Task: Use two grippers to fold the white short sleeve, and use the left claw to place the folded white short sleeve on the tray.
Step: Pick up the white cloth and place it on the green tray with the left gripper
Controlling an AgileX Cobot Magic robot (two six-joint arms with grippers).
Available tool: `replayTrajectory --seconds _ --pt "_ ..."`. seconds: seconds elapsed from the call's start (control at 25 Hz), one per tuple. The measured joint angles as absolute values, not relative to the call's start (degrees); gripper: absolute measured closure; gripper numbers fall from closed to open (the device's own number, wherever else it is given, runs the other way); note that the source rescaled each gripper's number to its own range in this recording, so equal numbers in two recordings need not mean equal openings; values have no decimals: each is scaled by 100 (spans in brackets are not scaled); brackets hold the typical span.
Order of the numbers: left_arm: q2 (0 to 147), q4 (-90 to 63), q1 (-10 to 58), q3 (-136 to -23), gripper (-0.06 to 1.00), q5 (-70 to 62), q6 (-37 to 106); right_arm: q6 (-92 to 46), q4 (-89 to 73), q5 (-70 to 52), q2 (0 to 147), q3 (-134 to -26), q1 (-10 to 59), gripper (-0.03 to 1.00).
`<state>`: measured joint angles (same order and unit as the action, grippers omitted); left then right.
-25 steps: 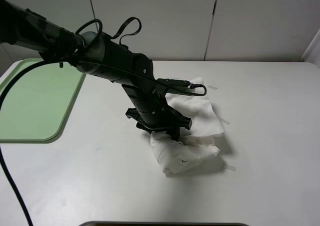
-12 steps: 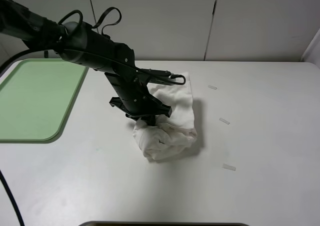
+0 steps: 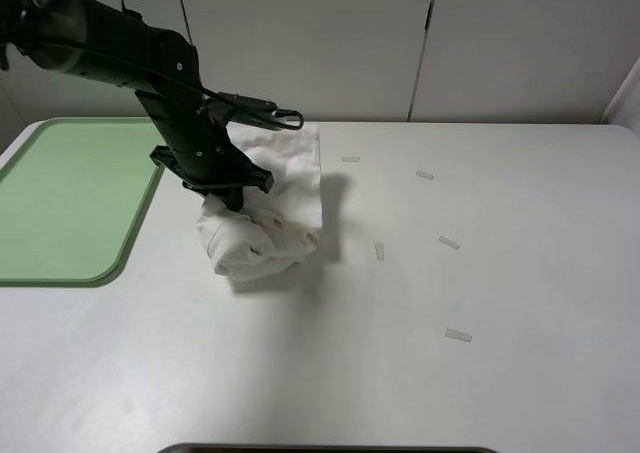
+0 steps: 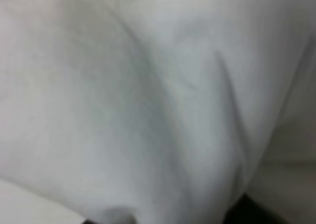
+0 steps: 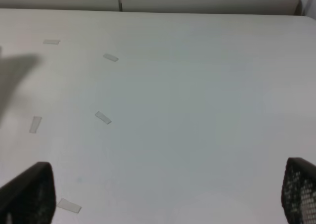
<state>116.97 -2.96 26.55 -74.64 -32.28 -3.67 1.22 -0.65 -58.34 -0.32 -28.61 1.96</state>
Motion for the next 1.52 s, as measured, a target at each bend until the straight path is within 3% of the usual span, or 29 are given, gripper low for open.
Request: replayTrajectory --seconds 0.44,0.8,1.52 --pt "11316 297 1491 -7464 72 -4017 1254 122 -65 -5834 -32 -2861 196 -3" --pt "11316 323 409 -7464 72 -4022 2528 122 -65 -5834 -32 -2861 196 -3" --pt "11316 876 -973 -7464 72 -3390 4359 122 -65 -5834 -32 -2861 196 -3"
